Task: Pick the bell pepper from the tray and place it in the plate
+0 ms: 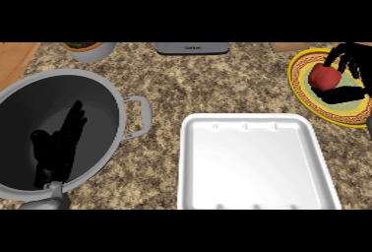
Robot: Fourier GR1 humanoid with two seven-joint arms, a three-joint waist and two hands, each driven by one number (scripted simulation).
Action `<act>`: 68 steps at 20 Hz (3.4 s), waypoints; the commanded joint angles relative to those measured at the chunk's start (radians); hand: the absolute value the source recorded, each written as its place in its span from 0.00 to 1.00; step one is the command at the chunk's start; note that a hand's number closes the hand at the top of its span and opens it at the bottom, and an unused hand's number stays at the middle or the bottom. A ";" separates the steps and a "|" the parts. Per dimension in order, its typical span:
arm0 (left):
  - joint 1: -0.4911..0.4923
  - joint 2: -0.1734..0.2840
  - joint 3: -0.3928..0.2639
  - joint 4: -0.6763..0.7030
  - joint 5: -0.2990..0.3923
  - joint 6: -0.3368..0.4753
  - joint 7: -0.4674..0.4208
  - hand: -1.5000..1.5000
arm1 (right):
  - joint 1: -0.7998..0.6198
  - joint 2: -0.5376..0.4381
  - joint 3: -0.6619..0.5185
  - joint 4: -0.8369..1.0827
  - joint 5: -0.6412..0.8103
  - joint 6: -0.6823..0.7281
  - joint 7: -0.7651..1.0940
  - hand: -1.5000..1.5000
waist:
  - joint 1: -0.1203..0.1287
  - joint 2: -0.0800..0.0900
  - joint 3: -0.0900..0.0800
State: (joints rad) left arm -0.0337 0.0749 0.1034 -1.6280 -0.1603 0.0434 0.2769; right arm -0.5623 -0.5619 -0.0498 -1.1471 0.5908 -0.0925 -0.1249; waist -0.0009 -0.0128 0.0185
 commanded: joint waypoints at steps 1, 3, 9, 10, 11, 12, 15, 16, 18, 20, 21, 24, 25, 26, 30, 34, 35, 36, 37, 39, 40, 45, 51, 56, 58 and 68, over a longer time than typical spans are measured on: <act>0.018 -0.054 -0.038 0.089 -0.012 0.013 -0.013 0.50 | -0.027 -0.080 -0.100 0.080 -0.057 0.046 -0.020 1.00 | 0.000 0.017 -0.019; 0.023 -0.058 -0.040 0.096 -0.025 0.017 -0.026 0.50 | -0.056 -0.045 -0.097 0.152 -0.024 -0.013 -0.020 1.00 | 0.010 0.019 -0.018; 0.016 -0.071 -0.067 0.071 -0.046 0.019 -0.025 0.50 | -0.151 -0.052 -0.103 0.364 0.026 -0.047 -0.064 1.00 | 0.023 0.021 -0.018; 0.007 -0.032 -0.011 0.093 0.001 -0.017 -0.015 0.50 | -0.097 -0.063 -0.125 0.386 0.014 -0.078 -0.133 1.00 | 0.019 0.022 -0.018; 0.009 -0.070 -0.062 0.044 -0.033 0.008 0.012 0.50 | -0.189 -0.096 -0.135 0.478 0.027 -0.052 -0.111 1.00 | 0.038 0.027 -0.017; 0.013 -0.049 -0.028 0.094 -0.022 -0.002 -0.027 0.50 | -0.141 -0.085 -0.117 0.447 0.032 -0.045 -0.128 1.00 | 0.020 0.022 -0.018; -0.010 -0.073 -0.051 0.087 -0.031 0.018 -0.016 0.50 | -0.156 -0.100 -0.132 0.593 0.063 -0.110 -0.188 1.00 | 0.035 0.031 -0.016; 0.012 -0.064 -0.052 0.079 -0.025 -0.016 -0.030 0.50 | -0.195 -0.112 -0.131 0.640 0.074 -0.100 -0.186 1.00 | 0.054 0.037 -0.016; -0.013 -0.073 -0.071 0.069 -0.032 0.015 -0.003 0.50 | -0.223 -0.115 -0.115 0.699 0.083 -0.039 -0.187 1.00 | 0.055 0.037 -0.016; -0.023 -0.053 -0.038 0.073 -0.024 -0.014 0.006 0.50 | -0.234 -0.145 -0.114 0.758 0.087 0.020 -0.199 1.00 | 0.054 0.038 -0.016; -0.004 -0.066 -0.044 0.091 -0.029 -0.007 -0.045 0.50 | -0.251 -0.152 -0.114 0.780 0.084 0.055 -0.218 1.00 | 0.059 0.041 -0.016; -0.014 -0.068 -0.044 0.094 -0.023 -0.018 -0.036 0.50 | -0.235 -0.108 -0.092 0.848 0.101 0.094 -0.225 1.00 | 0.064 0.045 -0.015; -0.029 -0.073 -0.054 0.055 -0.022 -0.020 0.025 0.50 | -0.241 -0.179 -0.079 0.871 0.121 0.157 -0.239 1.00 | 0.068 0.046 -0.014; -0.036 -0.062 -0.038 0.086 -0.020 -0.024 -0.007 0.50 | -0.269 -0.139 -0.056 0.885 0.152 0.118 -0.197 1.00 | 0.073 0.047 -0.015; -0.031 -0.073 -0.077 0.103 -0.047 0.011 -0.026 0.50 | -0.302 -0.141 -0.062 0.930 0.143 0.201 -0.282 0.00 | 0.062 0.044 -0.014; -0.041 -0.070 -0.045 0.090 -0.030 -0.013 0.003 0.50 | -0.303 -0.197 -0.126 0.935 0.076 0.265 -0.466 0.00 | 0.054 0.043 -0.013; -0.030 -0.072 -0.041 0.119 -0.038 -0.009 -0.037 0.50 | -0.276 -0.170 -0.159 0.934 0.038 0.258 -0.524 0.00 | 0.041 0.044 -0.012; 0.010 -0.062 -0.049 0.057 -0.039 -0.023 -0.010 0.50 | -0.279 -0.156 -0.198 0.943 -0.002 0.258 -0.538 0.00 | 0.054 0.039 -0.011; -0.003 -0.048 -0.022 0.065 -0.019 -0.032 -0.005 0.50 | -0.317 -0.175 -0.250 0.944 -0.056 0.308 -0.541 0.00 | 0.048 0.038 -0.012; -0.004 -0.072 -0.043 0.040 -0.029 -0.022 0.001 0.50 | -0.333 -0.192 -0.335 0.966 -0.142 0.360 -0.565 0.00 | 0.047 0.039 -0.010; 0.000 -0.073 -0.034 0.056 -0.026 -0.016 0.013 0.50 | -0.328 -0.194 -0.369 0.981 -0.179 0.403 -0.578 0.00 | 0.035 0.038 -0.011; -0.024 -0.048 -0.013 0.064 -0.007 -0.048 0.023 0.50 | -0.303 -0.255 -0.429 1.038 -0.237 0.536 -0.588 0.00 | 0.050 0.046 -0.011; -0.013 -0.066 -0.023 0.074 -0.022 -0.040 -0.018 0.50 | -0.256 -0.266 -0.440 1.035 -0.253 0.626 -0.628 0.00 | 0.055 0.046 -0.011; -0.007 -0.073 -0.033 0.059 -0.031 -0.027 -0.002 0.50 | -0.211 -0.234 -0.436 1.008 -0.257 0.625 -0.682 0.00 | 0.055 0.042 -0.011; -0.042 -0.062 -0.017 0.087 -0.034 -0.037 0.013 0.50 | -0.234 -0.259 -0.439 0.998 -0.262 0.646 -0.658 0.00 | 0.050 0.043 -0.011; -0.004 -0.073 -0.050 0.068 -0.029 -0.033 -0.003 0.50 | -0.186 -0.197 -0.411 0.986 -0.231 0.462 -0.656 0.00 | 0.069 0.045 -0.011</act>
State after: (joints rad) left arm -0.0750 0.0283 0.0887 -1.6172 -0.1918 0.0094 0.2715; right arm -0.7582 -0.7722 -0.4693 -0.1612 0.3481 0.3833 -0.7429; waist 0.0623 0.0194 0.0192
